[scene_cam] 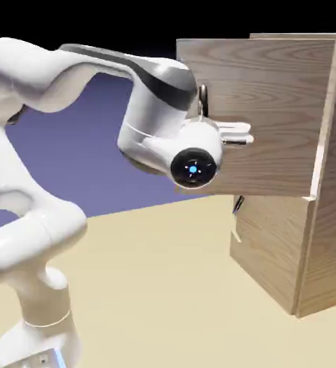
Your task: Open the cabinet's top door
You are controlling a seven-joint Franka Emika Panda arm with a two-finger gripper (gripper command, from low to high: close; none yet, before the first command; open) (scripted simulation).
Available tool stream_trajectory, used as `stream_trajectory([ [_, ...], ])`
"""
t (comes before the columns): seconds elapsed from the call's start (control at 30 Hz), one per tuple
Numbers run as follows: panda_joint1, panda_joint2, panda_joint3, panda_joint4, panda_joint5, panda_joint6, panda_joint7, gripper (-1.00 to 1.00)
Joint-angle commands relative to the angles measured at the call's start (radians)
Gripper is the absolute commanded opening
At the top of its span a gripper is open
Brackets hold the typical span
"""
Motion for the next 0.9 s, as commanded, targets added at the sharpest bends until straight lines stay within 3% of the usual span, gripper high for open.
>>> stream_trajectory([
  [0.0, -0.003, 0.036, -0.011, 0.029, -0.029, -0.032, -0.013, -1.00],
  [0.13, 0.042, 0.167, -0.086, 0.144, -0.148, -0.111, -0.052, -1.00],
  [0.67, 0.622, 0.018, -0.503, 0.047, -0.230, 0.237, 0.024, -1.00],
  [0.87, 0.825, 0.043, -0.701, 0.089, -0.274, 0.217, 0.030, -1.00],
])
